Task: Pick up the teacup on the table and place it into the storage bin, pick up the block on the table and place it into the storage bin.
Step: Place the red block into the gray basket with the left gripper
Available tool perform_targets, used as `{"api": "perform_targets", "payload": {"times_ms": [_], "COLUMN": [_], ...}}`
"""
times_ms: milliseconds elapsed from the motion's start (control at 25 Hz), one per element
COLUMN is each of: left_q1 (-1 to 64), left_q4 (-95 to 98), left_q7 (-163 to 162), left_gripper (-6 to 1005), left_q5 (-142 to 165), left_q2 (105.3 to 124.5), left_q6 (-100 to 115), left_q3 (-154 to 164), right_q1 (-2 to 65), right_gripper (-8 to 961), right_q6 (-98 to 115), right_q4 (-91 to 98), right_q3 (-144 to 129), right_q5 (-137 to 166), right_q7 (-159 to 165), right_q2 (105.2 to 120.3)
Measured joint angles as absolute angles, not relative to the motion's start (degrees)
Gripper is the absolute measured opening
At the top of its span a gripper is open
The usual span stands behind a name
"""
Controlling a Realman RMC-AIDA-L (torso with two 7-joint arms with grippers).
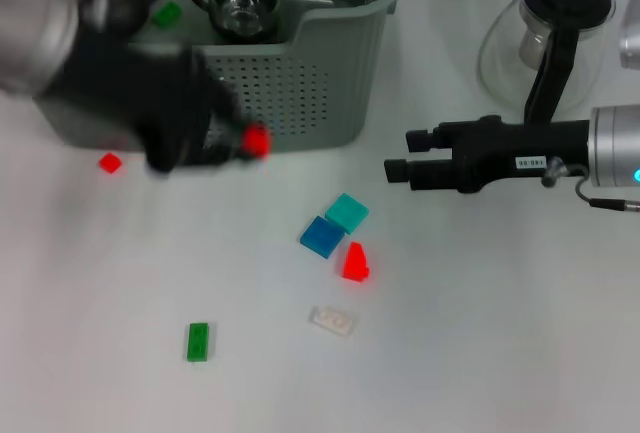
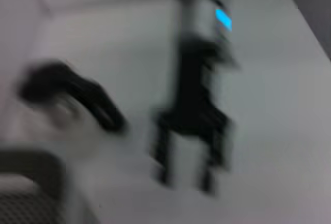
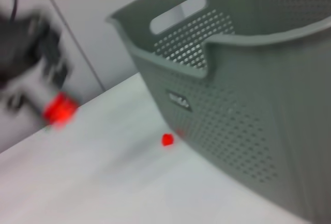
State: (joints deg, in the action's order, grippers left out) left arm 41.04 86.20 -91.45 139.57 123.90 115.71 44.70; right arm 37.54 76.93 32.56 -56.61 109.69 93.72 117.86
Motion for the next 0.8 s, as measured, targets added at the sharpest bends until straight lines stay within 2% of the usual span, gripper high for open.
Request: {"api": "perform_targets", "payload": {"times_ms": [160, 200, 280, 480, 520, 560, 800], "left_q1": [45.2, 46.9, 47.4, 50.3, 51.1, 51.1, 51.2], "left_q4": [85.2, 83.5, 82.5, 70.9, 65.2, 65.2, 53.5], "left_q7": [-100.5, -105.6, -107.1, -112.6, -112.8, -112.8, -113.3], "left_gripper": [186, 186, 186, 186, 186, 186, 187], "left_q5": [134.9, 133.1, 132.8, 132.8, 133.1, 133.1, 133.6], "left_q2": [122.74, 121.47, 120.93, 117.25, 115.8, 115.8, 112.26], "left_q6": [110.4, 104.9, 102.5, 88.2, 82.8, 82.8, 70.7], "left_q3": [39.2, 38.3, 38.4, 39.2, 39.3, 39.3, 40.7], "right_q1": [37.6, 37.7, 37.7, 38.1, 38.2, 38.2, 38.6], "right_gripper": [687, 687, 687, 686, 685, 685, 684], "right_q6": [80.3, 80.8, 81.4, 82.9, 83.0, 83.2, 83.5], "right_q4": [32.9, 33.0, 33.0, 33.1, 33.1, 33.1, 33.1], "right_q3": [-56.8, -56.8, -56.9, -56.9, -56.9, -56.9, -56.9], "right_q5": [111.0, 111.3, 111.5, 112.2, 112.2, 112.2, 112.2], "right_q7": [93.4, 93.3, 93.1, 92.5, 92.4, 92.3, 92.4], "right_q2": [117.36, 117.31, 117.28, 116.93, 116.85, 116.79, 116.77]}}
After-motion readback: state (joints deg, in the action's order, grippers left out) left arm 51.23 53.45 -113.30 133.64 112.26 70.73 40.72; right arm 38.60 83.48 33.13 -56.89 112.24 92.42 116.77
